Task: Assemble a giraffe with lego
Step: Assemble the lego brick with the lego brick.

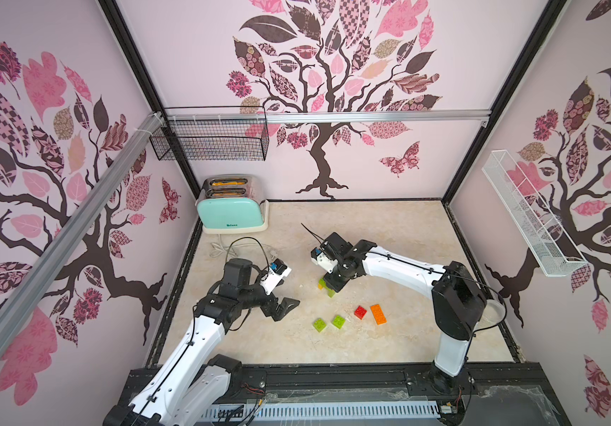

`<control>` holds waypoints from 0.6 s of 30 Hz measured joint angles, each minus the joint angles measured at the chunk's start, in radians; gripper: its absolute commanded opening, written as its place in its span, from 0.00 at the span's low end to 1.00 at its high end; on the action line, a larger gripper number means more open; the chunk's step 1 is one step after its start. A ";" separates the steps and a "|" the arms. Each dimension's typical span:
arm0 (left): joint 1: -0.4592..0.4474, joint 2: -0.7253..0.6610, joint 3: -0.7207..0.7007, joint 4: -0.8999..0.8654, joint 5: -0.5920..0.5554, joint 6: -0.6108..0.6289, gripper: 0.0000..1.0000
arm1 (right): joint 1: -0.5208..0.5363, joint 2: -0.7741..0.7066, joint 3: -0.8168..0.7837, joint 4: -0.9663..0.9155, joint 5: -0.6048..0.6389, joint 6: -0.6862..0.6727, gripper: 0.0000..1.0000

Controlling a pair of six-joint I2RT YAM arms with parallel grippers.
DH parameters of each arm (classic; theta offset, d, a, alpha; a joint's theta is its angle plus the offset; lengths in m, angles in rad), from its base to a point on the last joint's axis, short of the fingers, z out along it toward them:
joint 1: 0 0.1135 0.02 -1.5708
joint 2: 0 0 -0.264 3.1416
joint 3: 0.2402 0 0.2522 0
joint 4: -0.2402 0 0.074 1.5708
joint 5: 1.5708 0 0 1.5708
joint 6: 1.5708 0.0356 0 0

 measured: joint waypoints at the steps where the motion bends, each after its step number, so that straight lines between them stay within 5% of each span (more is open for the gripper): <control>1: 0.000 0.000 0.000 0.000 0.001 0.000 0.98 | 0.000 -0.003 -0.003 0.003 0.000 0.000 0.00; 18: 0.000 0.005 0.000 0.000 0.002 0.000 0.98 | -0.001 -0.002 0.016 -0.055 -0.008 0.044 0.00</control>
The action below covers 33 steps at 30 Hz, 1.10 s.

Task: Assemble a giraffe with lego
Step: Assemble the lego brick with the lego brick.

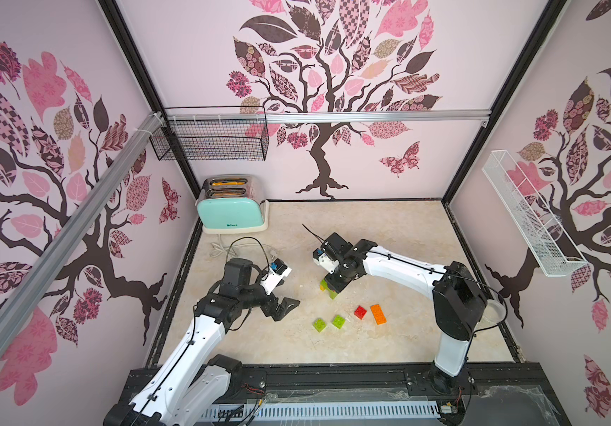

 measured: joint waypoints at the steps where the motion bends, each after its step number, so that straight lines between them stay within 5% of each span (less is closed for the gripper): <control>1: 0.000 0.000 0.000 0.000 0.000 0.000 0.98 | 0.000 0.000 0.000 0.000 -0.003 0.001 0.00; 24: 0.002 0.000 -0.005 0.000 0.000 0.000 0.98 | 0.001 0.011 -0.023 0.059 0.018 0.039 0.00; 29: 0.002 -0.001 -0.006 0.000 0.001 0.000 0.98 | 0.001 0.029 0.013 0.026 0.023 0.042 0.16; 33: 0.002 -0.001 -0.006 0.000 0.002 0.000 0.98 | 0.000 0.032 0.038 -0.029 0.020 0.046 0.41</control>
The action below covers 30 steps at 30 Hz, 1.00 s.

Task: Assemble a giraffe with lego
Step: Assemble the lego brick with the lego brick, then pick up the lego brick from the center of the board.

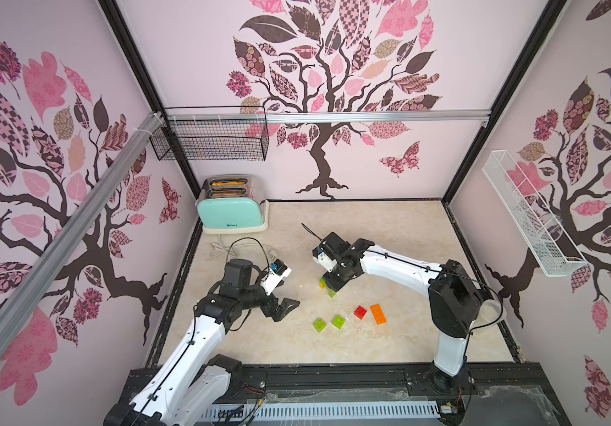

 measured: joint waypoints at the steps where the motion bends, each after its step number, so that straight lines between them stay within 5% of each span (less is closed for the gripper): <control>1: 0.000 0.000 0.000 0.000 0.001 0.000 0.98 | 0.000 0.000 0.011 -0.025 -0.002 0.003 0.46; 11: 0.001 0.000 0.000 0.000 0.007 0.000 0.98 | 0.000 -0.130 -0.048 -0.057 -0.020 0.059 0.72; 19: 0.003 0.000 0.000 0.000 0.016 0.000 0.98 | 0.000 -0.216 -0.266 -0.008 0.008 0.103 0.79; 30: 0.004 0.001 0.000 0.000 0.017 0.000 0.98 | 0.000 -0.220 -0.449 0.084 0.045 0.135 0.75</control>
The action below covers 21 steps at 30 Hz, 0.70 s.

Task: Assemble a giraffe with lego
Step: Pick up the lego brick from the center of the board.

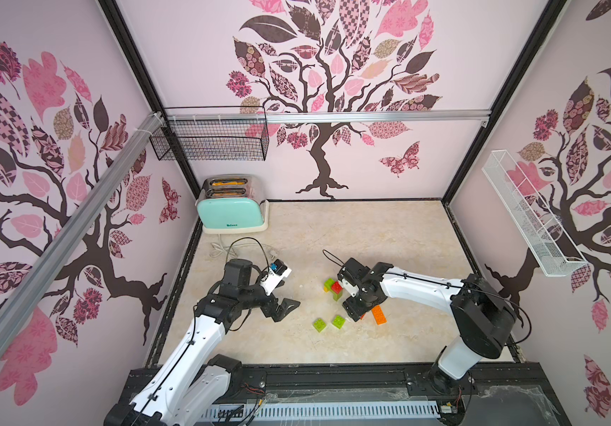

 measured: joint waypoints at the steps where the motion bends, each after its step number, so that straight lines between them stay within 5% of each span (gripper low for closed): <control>1: 0.000 0.000 0.000 0.000 0.000 0.000 0.98 | 0.000 0.000 -0.008 0.013 0.000 0.004 0.74; 12: 0.000 0.003 -0.002 0.001 0.006 0.000 0.98 | -0.001 -0.005 -0.058 0.074 -0.008 0.044 0.52; 21: 0.000 0.005 -0.009 0.001 0.010 0.000 0.98 | -0.001 -0.072 -0.108 0.055 -0.013 0.074 0.47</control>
